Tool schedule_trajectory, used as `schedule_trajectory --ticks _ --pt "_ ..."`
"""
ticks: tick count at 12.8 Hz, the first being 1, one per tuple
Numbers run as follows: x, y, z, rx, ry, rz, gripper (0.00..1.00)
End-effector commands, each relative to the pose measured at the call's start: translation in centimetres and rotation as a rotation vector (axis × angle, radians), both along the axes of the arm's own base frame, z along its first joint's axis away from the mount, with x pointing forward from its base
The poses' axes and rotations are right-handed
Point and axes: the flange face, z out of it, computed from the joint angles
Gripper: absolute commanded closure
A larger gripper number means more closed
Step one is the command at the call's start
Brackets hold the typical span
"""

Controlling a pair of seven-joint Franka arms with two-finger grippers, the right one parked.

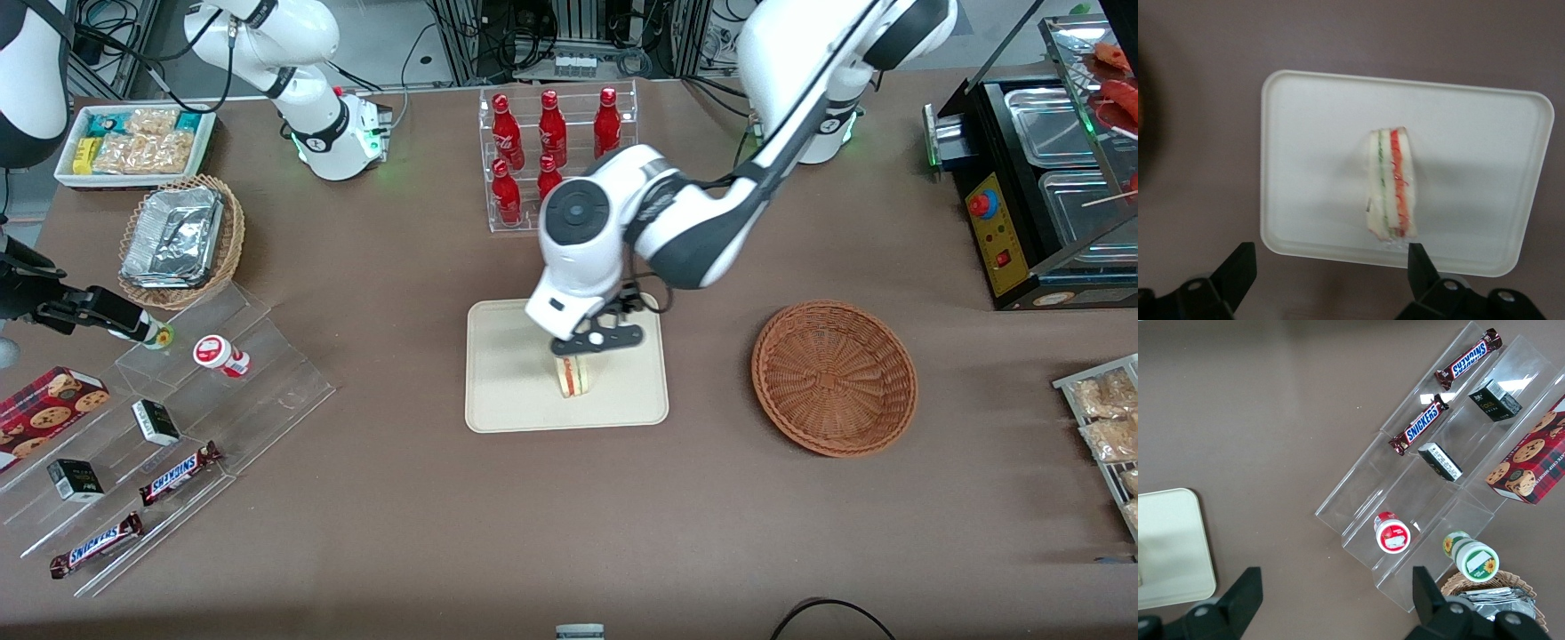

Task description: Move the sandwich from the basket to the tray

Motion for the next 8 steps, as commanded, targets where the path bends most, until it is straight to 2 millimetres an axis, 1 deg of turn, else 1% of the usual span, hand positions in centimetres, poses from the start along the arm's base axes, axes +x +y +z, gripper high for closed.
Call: schedule_trajectory --ticks 1,3,5,6,8 --pt "1.5 4.8 1.8 0.028 0.025 -0.051 0.00" --pt "2.4 8.5 2.8 0.028 0.081 -0.092 0.00" --pt "4.1 13.5 4.0 0.008 0.107 -0.129 0.00" --pt "4.5 15.9 5.0 -0.012 0.115 -0.142 0.00" --pt "4.1 19.8 5.9 0.005 0.144 -0.170 0.00"
